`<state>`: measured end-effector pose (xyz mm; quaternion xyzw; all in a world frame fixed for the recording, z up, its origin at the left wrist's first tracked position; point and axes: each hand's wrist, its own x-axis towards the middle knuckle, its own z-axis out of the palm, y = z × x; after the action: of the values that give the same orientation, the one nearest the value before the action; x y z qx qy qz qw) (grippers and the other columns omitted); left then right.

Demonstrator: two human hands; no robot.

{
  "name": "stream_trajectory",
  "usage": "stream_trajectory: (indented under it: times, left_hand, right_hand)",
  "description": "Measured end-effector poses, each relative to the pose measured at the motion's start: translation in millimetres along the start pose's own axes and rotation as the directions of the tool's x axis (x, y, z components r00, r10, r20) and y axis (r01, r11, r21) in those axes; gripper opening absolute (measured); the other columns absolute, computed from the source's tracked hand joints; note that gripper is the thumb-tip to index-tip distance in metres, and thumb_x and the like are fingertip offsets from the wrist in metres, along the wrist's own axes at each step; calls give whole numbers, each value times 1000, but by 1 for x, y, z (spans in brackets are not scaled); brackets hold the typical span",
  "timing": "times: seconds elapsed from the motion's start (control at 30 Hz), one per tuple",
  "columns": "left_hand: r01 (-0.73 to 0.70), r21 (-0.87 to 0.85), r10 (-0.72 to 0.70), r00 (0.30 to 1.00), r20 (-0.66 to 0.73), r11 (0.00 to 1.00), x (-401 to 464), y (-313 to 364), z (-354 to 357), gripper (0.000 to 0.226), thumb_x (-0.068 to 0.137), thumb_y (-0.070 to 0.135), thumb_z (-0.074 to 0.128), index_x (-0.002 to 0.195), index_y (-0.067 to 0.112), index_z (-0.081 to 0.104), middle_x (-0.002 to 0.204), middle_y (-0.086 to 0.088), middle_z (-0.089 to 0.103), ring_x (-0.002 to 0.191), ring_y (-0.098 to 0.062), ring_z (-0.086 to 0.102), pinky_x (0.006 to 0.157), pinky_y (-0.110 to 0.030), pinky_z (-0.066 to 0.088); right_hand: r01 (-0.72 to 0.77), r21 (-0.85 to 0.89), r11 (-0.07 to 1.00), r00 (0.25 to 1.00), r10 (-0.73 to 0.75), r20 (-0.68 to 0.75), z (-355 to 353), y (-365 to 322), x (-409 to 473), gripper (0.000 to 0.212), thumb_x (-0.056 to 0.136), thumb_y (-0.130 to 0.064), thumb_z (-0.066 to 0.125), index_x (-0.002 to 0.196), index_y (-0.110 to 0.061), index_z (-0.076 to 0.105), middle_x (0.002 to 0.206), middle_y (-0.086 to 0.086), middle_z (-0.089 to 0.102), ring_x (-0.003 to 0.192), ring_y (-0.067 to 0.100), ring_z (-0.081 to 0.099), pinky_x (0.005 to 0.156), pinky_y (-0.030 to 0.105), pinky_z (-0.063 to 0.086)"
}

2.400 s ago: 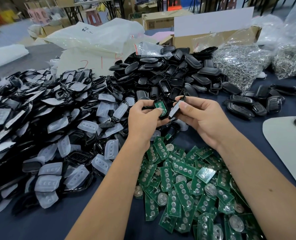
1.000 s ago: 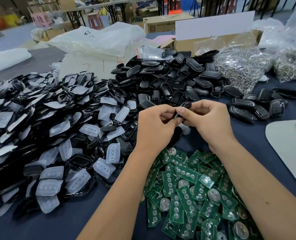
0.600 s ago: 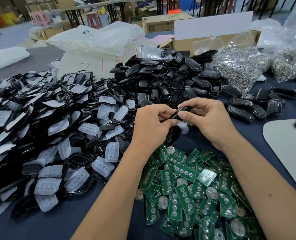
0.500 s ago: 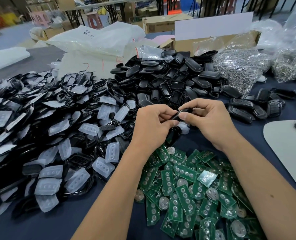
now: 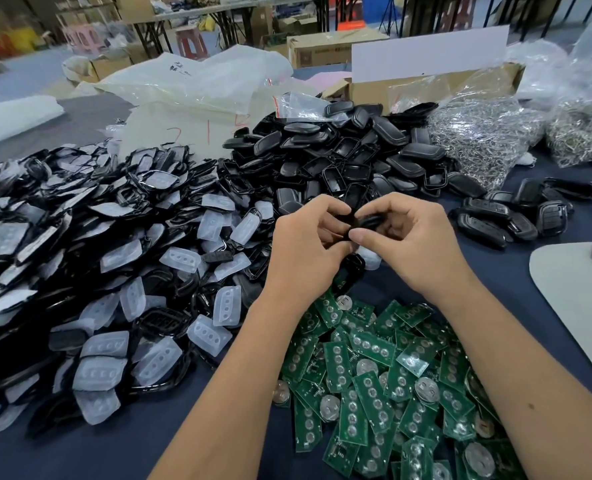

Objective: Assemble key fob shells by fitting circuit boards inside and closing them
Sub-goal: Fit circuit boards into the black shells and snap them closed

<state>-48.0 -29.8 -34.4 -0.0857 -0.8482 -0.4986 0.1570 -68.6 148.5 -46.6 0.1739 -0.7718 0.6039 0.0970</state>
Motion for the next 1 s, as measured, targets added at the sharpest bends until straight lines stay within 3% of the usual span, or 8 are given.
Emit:
stream_trajectory:
  times: [0.07, 0.17, 0.23, 0.33, 0.43, 0.57, 0.7, 1.0]
  left_hand:
    - [83, -131, -84, 996, 1, 988, 0, 1, 0, 33, 76, 10, 90, 97, 22, 70, 74, 8, 69, 68, -7, 70, 67, -22, 60]
    - [217, -449, -212, 975, 61, 867, 0, 0, -2, 26, 79, -1, 85, 86, 9, 63, 80, -7, 71, 74, -24, 76, 74, -43, 65]
    - [279, -593, -258, 958, 122, 756, 0, 0, -2, 24, 81, -7, 81, 89, 4, 61, 88, -17, 71, 79, -29, 77, 77, -42, 65]
    - [321, -702, -261, 945, 195, 635, 0, 2, -3, 26, 82, -11, 77, 98, 0, 60, 86, -16, 71, 81, -26, 76, 76, -36, 63]
    - [343, -745, -258, 937, 234, 572, 1, 5, -4, 32, 72, -3, 81, 97, 1, 60, 91, -21, 68, 82, -26, 75, 74, -33, 63]
    - [357, -737, -246, 934, 261, 574, 0, 8, -4, 31, 74, -5, 79, 98, 1, 60, 103, -30, 61, 84, -30, 75, 74, -32, 63]
    - [363, -746, -240, 931, 274, 558, -1, 9, -3, 42, 72, -2, 79, 109, 0, 59, 102, -28, 62, 85, -32, 73, 73, -30, 63]
    - [356, -742, -236, 934, 267, 568, -1, 8, -2, 31, 78, -9, 75, 102, 0, 59, 97, -24, 63, 79, -25, 76, 72, -30, 63]
  right_hand:
    - [-38, 84, 996, 998, 41, -40, 1, 0, 1, 31, 84, -19, 87, 110, -25, 73, 88, -3, 72, 70, 11, 63, 64, 28, 53]
    - [-79, 138, 987, 993, 90, -74, 4, 0, 2, 14, 94, -24, 78, 107, -26, 75, 85, -8, 72, 71, 9, 63, 64, 25, 53]
    - [-121, 134, 983, 989, 131, -62, 7, 0, 1, 7, 99, -29, 72, 98, -27, 78, 71, -9, 68, 63, 7, 58, 60, 19, 49]
    - [-164, 168, 972, 985, 170, -25, 12, -2, -1, 23, 101, -34, 68, 89, -17, 77, 58, 0, 52, 55, 13, 43, 51, 23, 38]
    - [-166, 272, 948, 985, 175, -6, 13, -6, -1, 33, 100, -32, 69, 83, -4, 72, 60, 8, 41, 53, 17, 33, 47, 25, 30]
    - [-208, 398, 894, 974, 225, 3, 14, -11, -2, 31, 94, -30, 74, 72, -8, 70, 57, 8, 39, 48, 16, 29, 48, 25, 22]
    - [-236, 464, 854, 968, 251, 31, 13, -14, -1, 34, 88, -32, 75, 65, -11, 62, 54, 2, 43, 43, 12, 31, 44, 20, 25]
    - [-224, 491, 842, 971, 239, 32, 13, -15, -2, 35, 89, -31, 74, 66, -8, 60, 53, 2, 45, 41, 10, 34, 41, 19, 28]
